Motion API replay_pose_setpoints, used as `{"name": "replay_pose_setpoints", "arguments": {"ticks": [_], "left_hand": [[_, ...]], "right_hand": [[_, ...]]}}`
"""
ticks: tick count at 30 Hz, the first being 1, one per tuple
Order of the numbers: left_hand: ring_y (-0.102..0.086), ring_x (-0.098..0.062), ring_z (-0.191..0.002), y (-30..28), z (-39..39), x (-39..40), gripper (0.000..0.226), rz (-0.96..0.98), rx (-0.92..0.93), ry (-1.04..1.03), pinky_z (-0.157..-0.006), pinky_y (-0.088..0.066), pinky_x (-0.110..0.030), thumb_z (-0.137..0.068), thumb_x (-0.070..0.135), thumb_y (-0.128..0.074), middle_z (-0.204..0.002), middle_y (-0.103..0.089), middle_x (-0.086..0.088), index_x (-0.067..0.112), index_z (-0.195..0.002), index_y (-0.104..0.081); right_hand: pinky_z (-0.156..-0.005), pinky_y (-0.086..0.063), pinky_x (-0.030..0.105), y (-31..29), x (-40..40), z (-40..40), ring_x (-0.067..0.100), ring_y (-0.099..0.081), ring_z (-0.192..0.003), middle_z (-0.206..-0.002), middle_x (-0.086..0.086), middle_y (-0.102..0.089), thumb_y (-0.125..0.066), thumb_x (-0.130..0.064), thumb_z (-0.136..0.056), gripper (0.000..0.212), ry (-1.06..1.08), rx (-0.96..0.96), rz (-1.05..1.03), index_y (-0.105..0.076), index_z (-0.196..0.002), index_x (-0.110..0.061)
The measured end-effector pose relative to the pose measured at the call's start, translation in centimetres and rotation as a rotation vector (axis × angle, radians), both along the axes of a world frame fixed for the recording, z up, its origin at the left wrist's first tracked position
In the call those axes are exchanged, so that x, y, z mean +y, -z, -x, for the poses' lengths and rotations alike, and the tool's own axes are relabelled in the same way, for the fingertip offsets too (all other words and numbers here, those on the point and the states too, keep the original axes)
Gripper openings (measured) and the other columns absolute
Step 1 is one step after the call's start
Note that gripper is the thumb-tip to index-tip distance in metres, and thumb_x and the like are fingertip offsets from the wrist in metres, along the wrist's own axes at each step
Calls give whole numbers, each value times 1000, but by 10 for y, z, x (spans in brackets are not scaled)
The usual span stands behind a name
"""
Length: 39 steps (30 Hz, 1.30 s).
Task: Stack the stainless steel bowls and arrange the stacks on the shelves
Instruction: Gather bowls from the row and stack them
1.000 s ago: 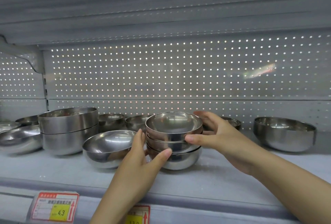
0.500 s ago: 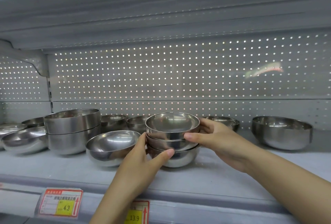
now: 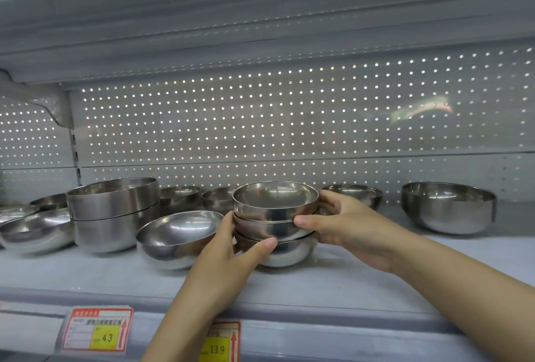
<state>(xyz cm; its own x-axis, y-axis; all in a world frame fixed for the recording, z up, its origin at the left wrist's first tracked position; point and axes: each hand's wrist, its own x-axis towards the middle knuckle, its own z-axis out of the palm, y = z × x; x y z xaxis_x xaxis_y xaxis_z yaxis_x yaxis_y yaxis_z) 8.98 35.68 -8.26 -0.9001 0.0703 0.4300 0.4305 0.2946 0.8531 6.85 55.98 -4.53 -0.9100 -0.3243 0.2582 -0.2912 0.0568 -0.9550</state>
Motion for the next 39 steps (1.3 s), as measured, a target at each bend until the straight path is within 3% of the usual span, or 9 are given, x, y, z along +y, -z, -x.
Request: {"name": "replay_pose_setpoints", "arguments": {"ticks": [6,10,14,20,24,28,32,35,39], "left_hand": [[-65,-5,-98,-6,1,6,34,-31,23,56,-84,-44,-25,-73,31,-70,-101,-69,18,34,-105,-60],[-64,-2,-97,-25,0,29,32,16,58,91,-92,-47,-35,-73,33,-71,-100,-70,17,35,-103,-60],[-64,0,-94,-47,-5,85,40,50,99,151,-91,-49,-37,-67,37,-73,-98,-69,20,35,-104,-59],[-62,4,-92,-66,-12,210,50,100,104,266,-88,-50,-29,-67,31,-80,-98,-66,20,34,-109,-51],[-60,9,-91,-60,-18,303,50,79,37,363,-86,-49,-20,-69,25,-80,-100,-63,18,35,-105,-47],[-60,6,-92,-37,-23,367,53,59,-59,386,-84,-48,-16,-66,21,-83,-102,-64,13,31,-103,-47],[-56,19,-82,-23,-27,400,57,50,-145,383,-70,-44,-5,-65,25,-84,-99,-58,22,33,-105,-43],[-56,12,-91,-17,-29,415,68,64,-171,358,-82,-46,-13,-65,27,-84,-102,-56,24,28,-118,-41],[-58,1,-100,-16,-31,425,67,94,-164,311,-93,-46,-23,-66,30,-82,-108,-58,19,26,-119,-41]], "right_hand": [[-91,-51,37,-8,7,-1,15,-68,-96,-99,-1,-72,-78,-12,-71,42,24,-19,13,-65,-111,-14],[-88,-55,36,-20,32,-16,17,-68,-100,-102,-1,-72,-81,-22,-60,54,67,24,24,-65,-111,-15],[-72,-56,23,-35,87,-42,13,-69,-97,-105,-1,-73,-78,-19,-59,57,123,43,89,-63,-114,-13],[-83,-56,25,-48,210,-79,14,-67,-102,-110,0,-71,-78,-23,-57,60,289,120,61,-64,-114,-12],[-72,-56,23,-37,298,-98,13,-69,-94,-103,0,-72,-79,-25,-54,52,375,132,70,-69,-104,-15],[-84,-53,32,-15,365,-104,16,-68,-99,-108,4,-71,-86,-26,-52,55,393,78,27,-70,-104,-17],[-69,-54,20,-1,403,-102,13,-68,-97,-106,1,-72,-86,-28,-52,49,351,50,-4,-72,-98,-27],[-68,-54,18,4,421,-101,14,-68,-100,-109,0,-71,-83,-26,-56,45,312,46,7,-73,-99,-28],[-71,-54,21,7,428,-98,14,-68,-102,-112,-2,-70,-82,-25,-55,48,270,68,19,-72,-102,-27]]}}
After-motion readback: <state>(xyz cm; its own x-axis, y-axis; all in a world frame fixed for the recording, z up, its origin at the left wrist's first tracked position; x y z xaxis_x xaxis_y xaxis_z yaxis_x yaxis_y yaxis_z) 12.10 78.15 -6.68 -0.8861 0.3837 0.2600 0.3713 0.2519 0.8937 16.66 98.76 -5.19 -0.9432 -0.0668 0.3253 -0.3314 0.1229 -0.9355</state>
